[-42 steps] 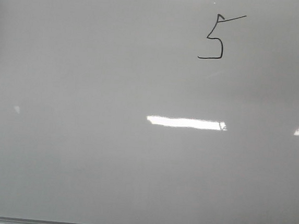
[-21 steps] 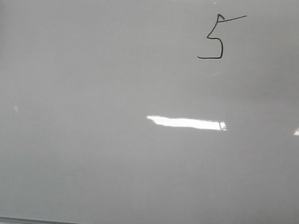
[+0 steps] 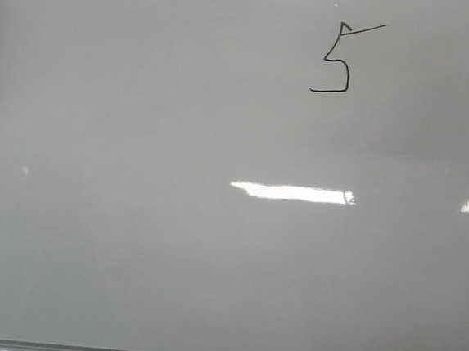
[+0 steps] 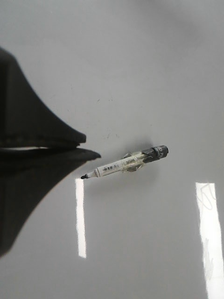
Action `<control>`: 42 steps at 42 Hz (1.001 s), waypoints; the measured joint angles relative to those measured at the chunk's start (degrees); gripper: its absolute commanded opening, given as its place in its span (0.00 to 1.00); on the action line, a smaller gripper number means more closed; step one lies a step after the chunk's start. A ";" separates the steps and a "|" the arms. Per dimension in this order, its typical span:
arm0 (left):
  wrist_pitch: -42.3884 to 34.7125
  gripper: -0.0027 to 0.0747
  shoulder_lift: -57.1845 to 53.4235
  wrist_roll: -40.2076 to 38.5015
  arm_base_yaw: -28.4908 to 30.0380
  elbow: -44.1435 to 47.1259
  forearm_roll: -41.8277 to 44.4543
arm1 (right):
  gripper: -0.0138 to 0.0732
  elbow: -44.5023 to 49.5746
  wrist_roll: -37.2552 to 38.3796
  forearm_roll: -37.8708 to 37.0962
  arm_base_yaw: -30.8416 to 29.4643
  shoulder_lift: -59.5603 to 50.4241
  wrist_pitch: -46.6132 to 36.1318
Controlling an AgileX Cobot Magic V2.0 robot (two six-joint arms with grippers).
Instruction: Write number 5 on whiteboard
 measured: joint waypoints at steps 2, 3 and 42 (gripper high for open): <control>0.00 0.01 0.00 -0.26 0.00 0.00 0.00 | 0.08 0.00 0.00 0.00 0.00 0.00 0.00; 0.00 0.01 0.00 -0.57 0.00 0.00 0.00 | 0.08 0.00 0.00 0.00 0.00 0.00 0.00; 2.14 0.01 0.00 -0.91 -2.74 0.00 0.00 | 0.08 0.00 0.00 0.00 0.00 0.00 0.00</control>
